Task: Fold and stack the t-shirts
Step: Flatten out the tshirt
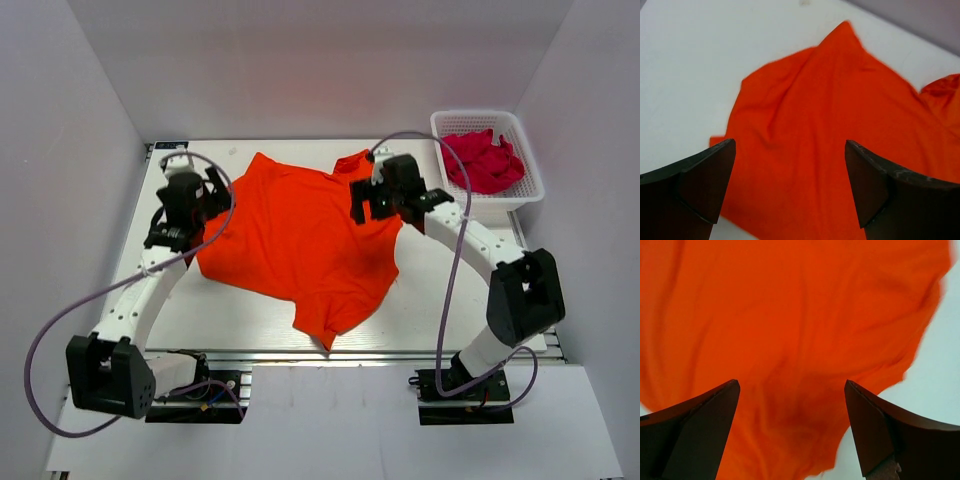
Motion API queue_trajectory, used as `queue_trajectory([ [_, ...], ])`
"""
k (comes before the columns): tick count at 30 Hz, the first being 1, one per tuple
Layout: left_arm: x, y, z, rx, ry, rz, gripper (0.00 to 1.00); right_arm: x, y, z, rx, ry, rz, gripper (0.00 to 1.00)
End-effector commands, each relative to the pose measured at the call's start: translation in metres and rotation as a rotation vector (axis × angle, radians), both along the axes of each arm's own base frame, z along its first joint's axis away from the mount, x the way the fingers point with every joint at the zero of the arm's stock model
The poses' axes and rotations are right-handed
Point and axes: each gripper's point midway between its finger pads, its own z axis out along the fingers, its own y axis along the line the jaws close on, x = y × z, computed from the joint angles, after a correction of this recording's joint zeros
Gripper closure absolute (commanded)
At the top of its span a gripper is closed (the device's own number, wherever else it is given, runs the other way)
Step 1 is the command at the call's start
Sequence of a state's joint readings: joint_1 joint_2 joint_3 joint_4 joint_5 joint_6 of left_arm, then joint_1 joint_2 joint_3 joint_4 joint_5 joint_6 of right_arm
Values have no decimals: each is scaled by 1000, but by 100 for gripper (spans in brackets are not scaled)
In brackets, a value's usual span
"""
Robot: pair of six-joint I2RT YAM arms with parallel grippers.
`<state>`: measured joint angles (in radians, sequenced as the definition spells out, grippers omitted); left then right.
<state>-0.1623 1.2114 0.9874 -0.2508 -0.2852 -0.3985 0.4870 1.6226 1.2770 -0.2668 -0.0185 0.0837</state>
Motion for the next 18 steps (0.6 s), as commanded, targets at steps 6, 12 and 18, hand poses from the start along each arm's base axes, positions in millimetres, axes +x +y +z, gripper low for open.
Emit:
queue_trajectory([
  [6, -43, 22, -58, -26, 187, 163, 0, -65, 28, -56, 129, 247, 43, 9],
  [12, -43, 17, -95, -56, 327, 150, 0, -79, 15, -117, 92, 368, -57, 9],
  [18, -43, 24, -106, -82, 362, 180, 0, -66, -27, -149, -32, 379, -261, 9],
])
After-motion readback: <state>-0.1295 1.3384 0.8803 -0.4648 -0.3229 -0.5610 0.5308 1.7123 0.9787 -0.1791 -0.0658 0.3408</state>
